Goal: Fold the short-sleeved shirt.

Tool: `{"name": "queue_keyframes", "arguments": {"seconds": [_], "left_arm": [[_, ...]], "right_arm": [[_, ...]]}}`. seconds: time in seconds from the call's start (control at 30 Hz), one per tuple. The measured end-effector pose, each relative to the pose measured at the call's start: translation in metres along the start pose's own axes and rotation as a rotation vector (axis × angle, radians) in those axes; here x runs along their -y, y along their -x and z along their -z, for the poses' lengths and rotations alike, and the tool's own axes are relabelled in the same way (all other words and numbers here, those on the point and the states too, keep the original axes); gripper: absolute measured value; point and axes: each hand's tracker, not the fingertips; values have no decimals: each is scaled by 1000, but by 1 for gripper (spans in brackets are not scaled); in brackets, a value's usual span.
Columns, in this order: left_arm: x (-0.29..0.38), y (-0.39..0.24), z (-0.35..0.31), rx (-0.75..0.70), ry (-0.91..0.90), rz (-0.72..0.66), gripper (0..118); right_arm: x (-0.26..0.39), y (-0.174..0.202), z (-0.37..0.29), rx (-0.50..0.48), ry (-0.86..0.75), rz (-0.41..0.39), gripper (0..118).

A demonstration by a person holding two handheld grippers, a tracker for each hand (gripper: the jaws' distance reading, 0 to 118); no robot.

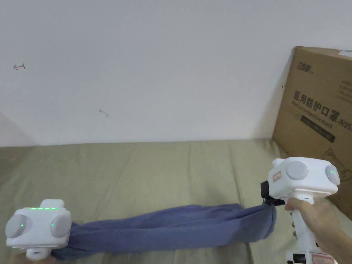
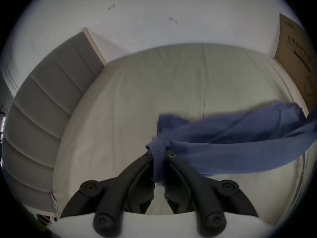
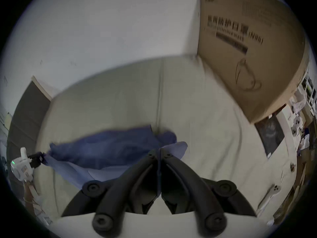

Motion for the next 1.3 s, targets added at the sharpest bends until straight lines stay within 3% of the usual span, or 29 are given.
{"name": "queue_keyframes", "arguments": {"seconds": [0.3,0.4,0.57,0.67,0.9,0.97,1.0,1.07,1.1,1.3], "left_arm": [[97,31,-72,61,-2,46,7],[147,43,-107,68,-10,66,7],[238,73,-146,119,18,33,7],[286,83,-163,105,37,45,7],[347,90,-190,116,70,7,8],[346,90,-195,124,70,-14,18],[344,87,-199,109,72,-7,39],[342,88,-205,79,55,4,91],[342,89,-207,83,50,4,107],[315,91,-233,154,6,-83,101]], "right_arm": [[127,-41,-51,-21,40,41,1],[193,-59,-85,-68,65,113,1],[323,-72,-123,-1,183,17,1],[382,-80,-142,-19,202,46,1],[427,-84,-164,-20,201,45,1],[423,-82,-166,-29,182,68,4],[421,-80,-166,-27,182,55,23],[416,-75,-167,19,162,10,73],[414,-73,-169,23,156,-1,82],[377,-51,-185,-57,58,27,82]]}}
